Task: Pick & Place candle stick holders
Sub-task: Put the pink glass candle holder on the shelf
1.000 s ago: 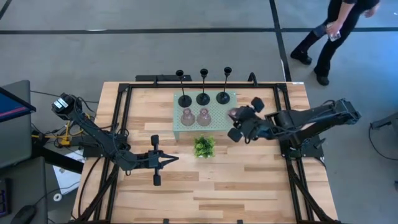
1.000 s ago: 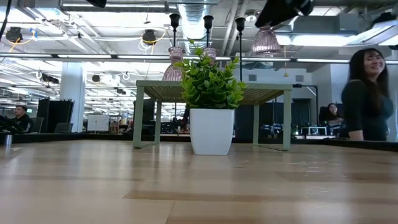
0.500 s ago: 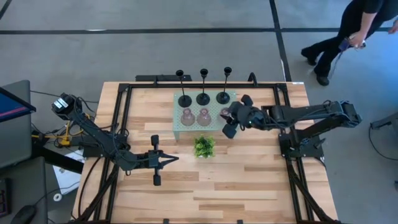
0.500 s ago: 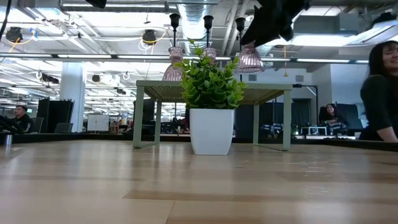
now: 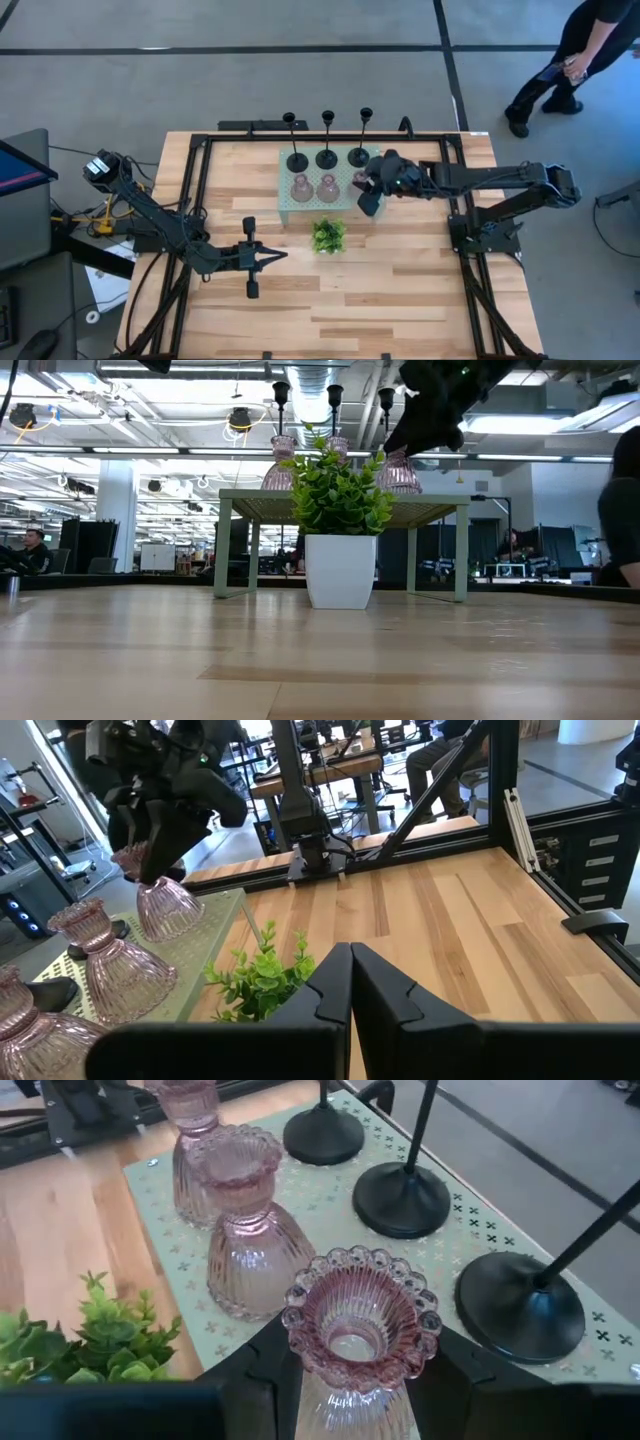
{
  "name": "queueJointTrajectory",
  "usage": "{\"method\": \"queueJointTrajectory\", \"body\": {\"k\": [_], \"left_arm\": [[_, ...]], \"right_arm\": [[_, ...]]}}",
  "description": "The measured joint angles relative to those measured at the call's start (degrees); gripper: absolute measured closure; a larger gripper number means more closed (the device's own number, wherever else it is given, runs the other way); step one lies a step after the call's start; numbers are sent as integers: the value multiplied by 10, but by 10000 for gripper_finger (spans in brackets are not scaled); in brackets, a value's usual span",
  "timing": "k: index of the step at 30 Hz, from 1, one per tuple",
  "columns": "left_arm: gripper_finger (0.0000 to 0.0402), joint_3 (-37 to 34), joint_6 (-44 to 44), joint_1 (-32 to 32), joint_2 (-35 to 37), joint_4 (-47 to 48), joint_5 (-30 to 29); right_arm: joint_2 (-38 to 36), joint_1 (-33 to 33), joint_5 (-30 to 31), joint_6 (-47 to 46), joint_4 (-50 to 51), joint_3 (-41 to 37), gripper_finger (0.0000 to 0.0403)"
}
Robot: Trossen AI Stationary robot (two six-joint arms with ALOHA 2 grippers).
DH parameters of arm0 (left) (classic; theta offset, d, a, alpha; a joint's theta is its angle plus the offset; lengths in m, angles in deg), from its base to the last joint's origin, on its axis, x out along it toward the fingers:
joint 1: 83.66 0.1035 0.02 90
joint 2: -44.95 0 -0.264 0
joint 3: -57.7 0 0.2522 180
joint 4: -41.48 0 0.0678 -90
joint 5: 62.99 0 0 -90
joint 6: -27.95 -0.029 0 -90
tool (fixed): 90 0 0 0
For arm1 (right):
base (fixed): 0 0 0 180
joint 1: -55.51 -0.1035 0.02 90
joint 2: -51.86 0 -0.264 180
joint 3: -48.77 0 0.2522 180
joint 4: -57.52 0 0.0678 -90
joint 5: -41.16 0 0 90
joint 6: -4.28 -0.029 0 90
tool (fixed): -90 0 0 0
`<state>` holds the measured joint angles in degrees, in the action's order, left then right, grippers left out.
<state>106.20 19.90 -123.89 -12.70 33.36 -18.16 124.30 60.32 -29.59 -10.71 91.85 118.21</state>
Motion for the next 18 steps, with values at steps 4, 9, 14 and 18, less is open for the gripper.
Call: {"method": "queueJointTrajectory", "body": {"k": [4,9,14,18], "left_arm": [[397,0,0,0,0,0,0],[397,0,0,0,0,0,0],[397,0,0,0,0,0,0],[397,0,0,0,0,0,0]], "right_arm": [[0,11,-23,0,0,0,279],[0,19,-32,1,1,0,279],[0,26,-47,1,5,0,279],[8,35,-47,0,5,0,279]]}}
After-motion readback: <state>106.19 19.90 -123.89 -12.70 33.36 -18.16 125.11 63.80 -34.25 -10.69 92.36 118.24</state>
